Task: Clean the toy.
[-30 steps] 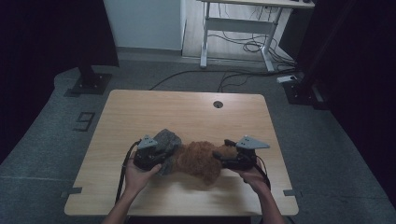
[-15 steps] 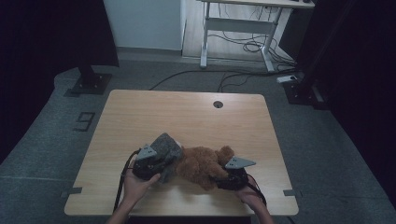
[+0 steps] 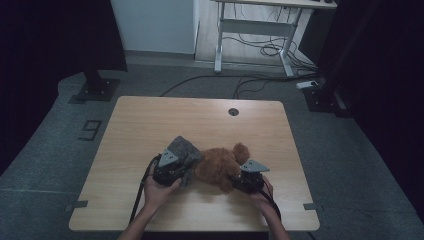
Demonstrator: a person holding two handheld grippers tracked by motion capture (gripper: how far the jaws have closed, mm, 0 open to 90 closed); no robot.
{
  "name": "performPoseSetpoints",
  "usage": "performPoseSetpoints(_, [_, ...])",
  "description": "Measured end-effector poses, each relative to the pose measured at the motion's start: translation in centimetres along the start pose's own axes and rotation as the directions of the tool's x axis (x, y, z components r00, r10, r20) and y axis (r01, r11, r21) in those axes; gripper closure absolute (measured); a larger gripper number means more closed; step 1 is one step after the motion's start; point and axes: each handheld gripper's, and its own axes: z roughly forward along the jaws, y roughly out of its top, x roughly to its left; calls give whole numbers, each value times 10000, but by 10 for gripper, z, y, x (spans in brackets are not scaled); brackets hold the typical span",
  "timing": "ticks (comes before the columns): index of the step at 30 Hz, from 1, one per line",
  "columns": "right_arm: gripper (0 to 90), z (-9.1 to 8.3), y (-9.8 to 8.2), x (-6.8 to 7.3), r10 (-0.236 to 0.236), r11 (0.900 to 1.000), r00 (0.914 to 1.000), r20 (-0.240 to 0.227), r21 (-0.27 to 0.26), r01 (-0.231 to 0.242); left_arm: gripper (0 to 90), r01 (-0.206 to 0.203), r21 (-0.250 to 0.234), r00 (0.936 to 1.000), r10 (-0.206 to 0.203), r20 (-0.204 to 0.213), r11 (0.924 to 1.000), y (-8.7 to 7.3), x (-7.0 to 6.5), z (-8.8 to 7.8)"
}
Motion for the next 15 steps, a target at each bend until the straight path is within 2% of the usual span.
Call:
performPoseSetpoints(4, [521,12,2,-13,442,9983,9985,332,-394,-429,807,100,-62,9998,-101,-165,9999,11,7,16])
performPoseSetpoints(7, [521,18,4,-19,655,9965,9965,515,-545,-627,806,150,-48,9997,-151,-191,9999,15,10,21])
performPoseSetpoints(11, [507,13,2,-19,563,9968,9979,309,-577,-545,806,160,-33,9997,-159,172,9999,10,11,12])
performPoseSetpoints(15, [478,4,-4,-18,589,9962,9983,30,-650,-585,806,182,-158,9986,-174,504,9997,-3,10,0])
